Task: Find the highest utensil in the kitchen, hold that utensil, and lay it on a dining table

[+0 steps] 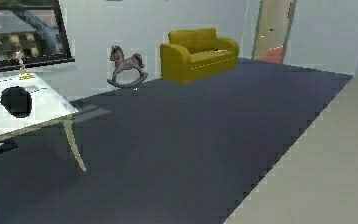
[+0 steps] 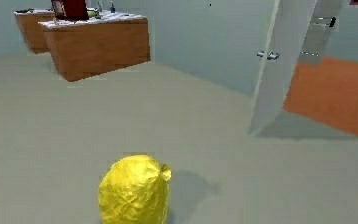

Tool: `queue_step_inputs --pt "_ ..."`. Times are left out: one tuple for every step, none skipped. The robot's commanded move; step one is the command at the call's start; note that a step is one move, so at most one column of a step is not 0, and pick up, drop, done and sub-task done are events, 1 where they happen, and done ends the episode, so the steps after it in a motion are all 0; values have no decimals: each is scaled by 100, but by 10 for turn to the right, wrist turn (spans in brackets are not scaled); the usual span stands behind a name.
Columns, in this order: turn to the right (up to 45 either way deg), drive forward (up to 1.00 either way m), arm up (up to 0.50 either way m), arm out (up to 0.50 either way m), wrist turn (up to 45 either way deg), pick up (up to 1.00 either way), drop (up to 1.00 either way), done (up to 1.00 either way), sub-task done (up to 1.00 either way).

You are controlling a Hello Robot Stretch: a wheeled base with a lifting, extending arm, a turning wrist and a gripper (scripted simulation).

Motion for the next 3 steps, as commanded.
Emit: queue_step_inputs --pt "0 45 0 0 0 0 0 0 0" --pt "420 0 0 0 0 0 0 0 0" --pt "0 100 0 0 0 0 0 0 0"
